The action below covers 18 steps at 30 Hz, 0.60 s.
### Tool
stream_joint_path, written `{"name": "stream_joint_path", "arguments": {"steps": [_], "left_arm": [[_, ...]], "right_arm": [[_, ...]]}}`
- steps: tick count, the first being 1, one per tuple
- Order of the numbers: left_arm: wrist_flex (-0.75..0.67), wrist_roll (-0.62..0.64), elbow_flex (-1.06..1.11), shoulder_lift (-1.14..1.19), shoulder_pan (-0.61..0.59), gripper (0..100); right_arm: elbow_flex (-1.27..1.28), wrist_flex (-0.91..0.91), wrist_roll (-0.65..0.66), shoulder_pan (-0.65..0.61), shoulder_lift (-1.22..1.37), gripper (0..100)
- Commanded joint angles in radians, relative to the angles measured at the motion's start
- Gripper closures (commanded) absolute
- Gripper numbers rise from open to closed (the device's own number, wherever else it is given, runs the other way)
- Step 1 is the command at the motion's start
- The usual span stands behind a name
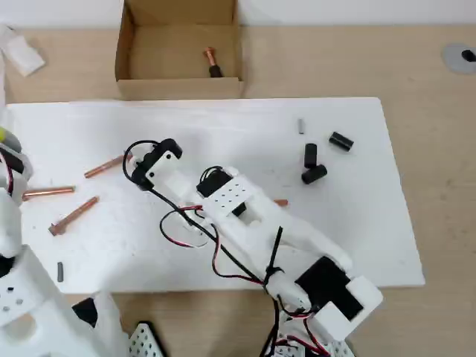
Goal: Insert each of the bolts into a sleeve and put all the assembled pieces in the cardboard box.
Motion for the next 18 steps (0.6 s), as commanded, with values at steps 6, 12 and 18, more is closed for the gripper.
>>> {"name": "stream_joint_path", "arguments": {"steps": [6,12,18], "left_arm": [[-0.002,-0.009,-0.008,-0.015,-0.015,86],[0.002,-0.011,-0.009,-0.015,-0.014,86],[0.02,-0.038,-0.011,-0.01,-0.006,86]], "right_arm": [[-0.039,0.032,-0.005,-0.008,0.035,99.0],[-0.14,0.098,-0.077,0.033,0.033,98.8],[-0.318,0.164,-0.222,0.133,-0.117,98.8]]}}
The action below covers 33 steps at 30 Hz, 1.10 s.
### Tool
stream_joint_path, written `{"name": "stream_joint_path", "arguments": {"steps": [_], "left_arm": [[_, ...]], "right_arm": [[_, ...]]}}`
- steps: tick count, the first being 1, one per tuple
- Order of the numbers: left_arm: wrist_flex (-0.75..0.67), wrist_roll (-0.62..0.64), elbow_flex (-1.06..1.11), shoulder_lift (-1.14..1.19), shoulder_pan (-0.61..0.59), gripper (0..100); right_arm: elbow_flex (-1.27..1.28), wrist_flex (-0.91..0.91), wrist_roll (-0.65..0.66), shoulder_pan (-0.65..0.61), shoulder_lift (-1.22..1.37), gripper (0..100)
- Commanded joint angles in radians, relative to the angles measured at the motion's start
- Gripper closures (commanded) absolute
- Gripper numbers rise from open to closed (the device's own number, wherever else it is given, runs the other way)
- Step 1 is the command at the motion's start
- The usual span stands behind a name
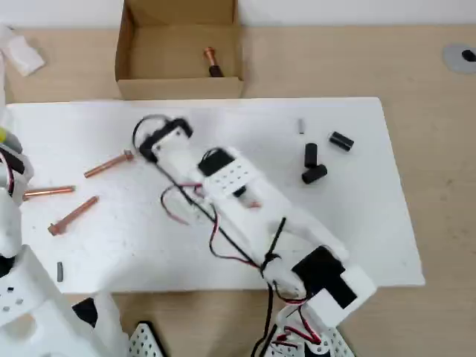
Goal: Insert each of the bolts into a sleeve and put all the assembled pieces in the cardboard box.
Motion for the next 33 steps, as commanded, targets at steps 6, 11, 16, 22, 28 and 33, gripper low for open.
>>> {"name": "stream_joint_path", "arguments": {"steps": [6,11,16,22,28,33], "left_arm": [[0.135,-0.087,-0.02,0.015,0.094,86],[0.219,-0.195,-0.057,0.094,0.365,86],[0.328,-0.531,-0.068,0.289,0.772,86],[0.339,-0.835,-0.077,0.473,1.068,86],[0.272,-0.895,-0.189,0.665,1.125,86],[0.219,-0.893,-0.308,0.889,1.126,86]], "right_arm": [[-0.159,-0.009,-0.219,0.225,-0.506,98.9],[-0.105,-0.012,-0.245,0.438,-0.777,98.9],[0.016,-0.006,-0.245,0.739,-0.938,98.9],[0.162,-0.006,-0.245,0.984,-1.05,98.8],[0.222,0.012,-0.207,1.265,-1.101,98.7],[0.243,0.097,-0.186,1.432,-1.107,98.8]]}}
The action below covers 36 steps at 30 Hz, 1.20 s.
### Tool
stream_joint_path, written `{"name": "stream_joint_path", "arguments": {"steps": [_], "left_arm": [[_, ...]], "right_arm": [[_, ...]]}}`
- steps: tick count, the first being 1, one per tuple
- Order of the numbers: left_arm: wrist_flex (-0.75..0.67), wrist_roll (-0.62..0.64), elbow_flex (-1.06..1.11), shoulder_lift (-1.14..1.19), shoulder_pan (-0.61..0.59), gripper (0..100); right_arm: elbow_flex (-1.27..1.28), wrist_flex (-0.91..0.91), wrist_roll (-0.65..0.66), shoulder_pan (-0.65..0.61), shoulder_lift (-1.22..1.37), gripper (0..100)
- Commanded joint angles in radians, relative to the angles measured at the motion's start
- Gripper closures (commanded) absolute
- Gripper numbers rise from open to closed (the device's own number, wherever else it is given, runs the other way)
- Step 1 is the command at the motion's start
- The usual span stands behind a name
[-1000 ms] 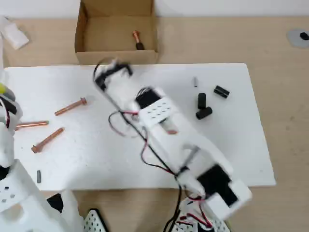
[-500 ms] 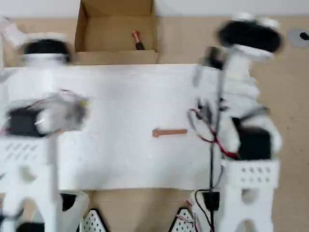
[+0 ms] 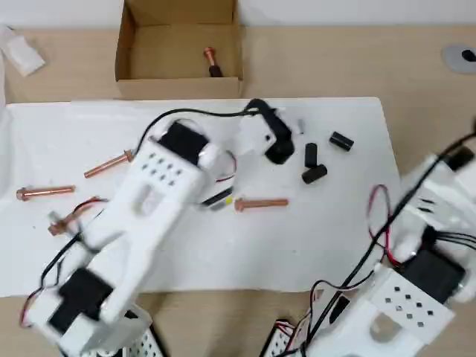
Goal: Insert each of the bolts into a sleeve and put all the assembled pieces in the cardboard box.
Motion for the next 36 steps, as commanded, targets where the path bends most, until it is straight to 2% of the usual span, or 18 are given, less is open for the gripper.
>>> {"name": "stream_joint_path", "arguments": {"steps": [1,8,14,36], "left_arm": [[-0.038,-0.006,-0.135,0.14,0.017,86],[-0.015,-0.005,-0.35,0.432,0.069,86],[-0.009,0.021,-0.477,0.556,0.12,86],[-0.089,0.054,-0.502,0.73,0.118,86]], "right_arm": [[-0.001,0.057,0.008,0.114,-0.025,98.8],[-0.001,0.091,0.006,0.147,-0.027,98.8],[-0.001,0.084,0.006,0.143,-0.027,98.8],[-0.007,0.089,0.014,0.143,-0.027,98.8]]}}
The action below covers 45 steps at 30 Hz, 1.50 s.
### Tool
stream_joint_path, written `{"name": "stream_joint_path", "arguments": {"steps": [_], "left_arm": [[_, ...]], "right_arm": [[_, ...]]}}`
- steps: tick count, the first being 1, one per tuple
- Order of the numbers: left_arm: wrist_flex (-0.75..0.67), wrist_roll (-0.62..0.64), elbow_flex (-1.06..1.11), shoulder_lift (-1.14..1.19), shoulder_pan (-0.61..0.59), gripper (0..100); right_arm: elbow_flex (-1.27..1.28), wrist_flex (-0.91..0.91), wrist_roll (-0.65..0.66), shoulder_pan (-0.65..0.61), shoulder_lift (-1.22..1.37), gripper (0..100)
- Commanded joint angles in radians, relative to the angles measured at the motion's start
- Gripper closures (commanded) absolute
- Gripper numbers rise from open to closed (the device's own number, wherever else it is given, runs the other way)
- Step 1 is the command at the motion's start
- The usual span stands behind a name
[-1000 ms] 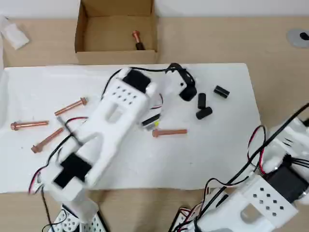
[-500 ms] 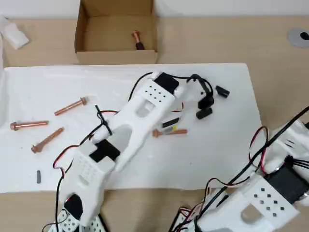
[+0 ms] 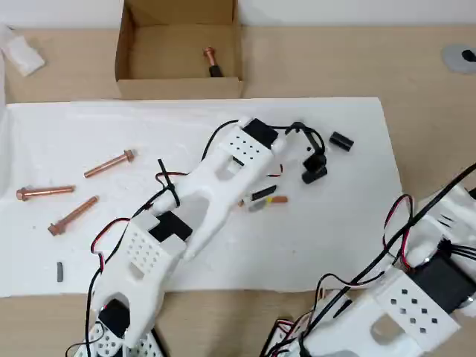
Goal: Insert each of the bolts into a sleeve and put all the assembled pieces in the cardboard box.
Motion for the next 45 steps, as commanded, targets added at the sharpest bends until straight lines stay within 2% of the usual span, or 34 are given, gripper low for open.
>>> {"name": "stream_joint_path", "arguments": {"steps": [1,7,14,16,18,20,22,26,31,35,40,45], "left_arm": [[-0.009,0.009,-0.044,0.001,0.014,87],[0.031,0.017,-0.051,0.001,-0.005,98],[0.086,0.005,-0.077,-0.021,-0.018,99],[0.158,-0.014,-0.158,-0.065,-0.034,99],[0.245,-0.086,-0.241,-0.114,-0.043,99],[0.252,-0.149,-0.273,-0.185,-0.063,99],[0.252,-0.265,-0.258,-0.282,-0.1,99],[0.252,-0.557,-0.044,-0.475,-0.18,99],[0.249,-0.772,0.305,-0.668,-0.226,99],[0.227,-0.835,0.42,-0.662,-0.259,99],[0.143,-0.867,0.422,-0.581,-0.333,98],[0.052,-0.865,0.42,-0.484,-0.391,92]], "right_arm": [[-0.01,-0.002,0.011,0.012,-0.024,98.8],[-0.01,0.0,0.011,0.012,-0.024,98.8],[-0.01,0.0,0.011,0.012,-0.024,98.8],[-0.01,0.0,0.011,0.012,-0.024,98.8],[-0.01,0.0,0.011,0.012,-0.024,98.8],[-0.012,0.0,0.011,0.012,-0.025,98.8],[-0.012,0.0,0.011,0.012,-0.025,98.8],[-0.012,0.0,0.011,0.012,-0.025,98.8],[-0.012,-0.002,0.011,0.012,-0.025,98.8],[-0.012,-0.002,0.011,0.012,-0.025,98.8],[-0.012,0.0,0.012,0.012,-0.025,98.8],[-0.01,0.002,0.012,-0.015,-0.085,98.8]]}}
